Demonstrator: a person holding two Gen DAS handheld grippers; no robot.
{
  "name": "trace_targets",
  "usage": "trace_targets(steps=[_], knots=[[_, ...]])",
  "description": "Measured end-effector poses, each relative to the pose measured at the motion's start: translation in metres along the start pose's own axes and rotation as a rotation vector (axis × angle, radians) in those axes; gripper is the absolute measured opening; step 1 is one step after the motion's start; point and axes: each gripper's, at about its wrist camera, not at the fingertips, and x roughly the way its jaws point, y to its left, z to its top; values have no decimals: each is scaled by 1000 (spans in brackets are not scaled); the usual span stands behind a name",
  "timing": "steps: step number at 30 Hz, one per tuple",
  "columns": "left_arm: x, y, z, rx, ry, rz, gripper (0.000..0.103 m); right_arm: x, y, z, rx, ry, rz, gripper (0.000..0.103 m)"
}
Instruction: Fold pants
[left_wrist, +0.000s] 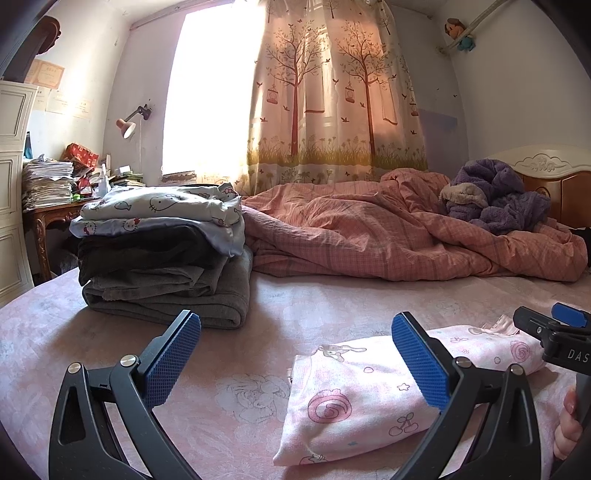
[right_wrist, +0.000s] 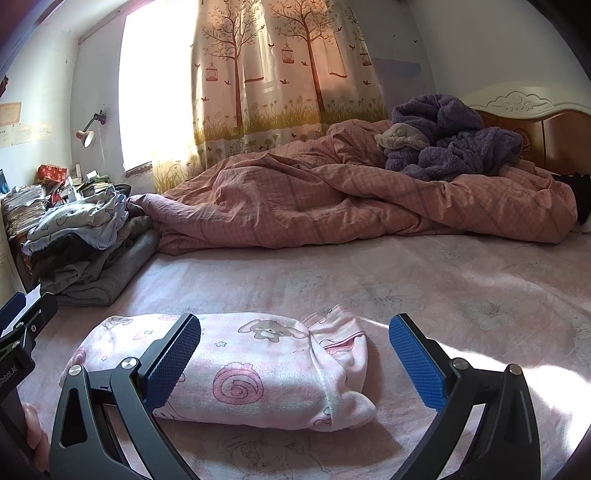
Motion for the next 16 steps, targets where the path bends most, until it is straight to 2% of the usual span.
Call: trace_targets(steps=[16], knots=[[2, 5, -1, -22, 20, 2, 103, 10, 5, 2, -11, 35, -14, 102]])
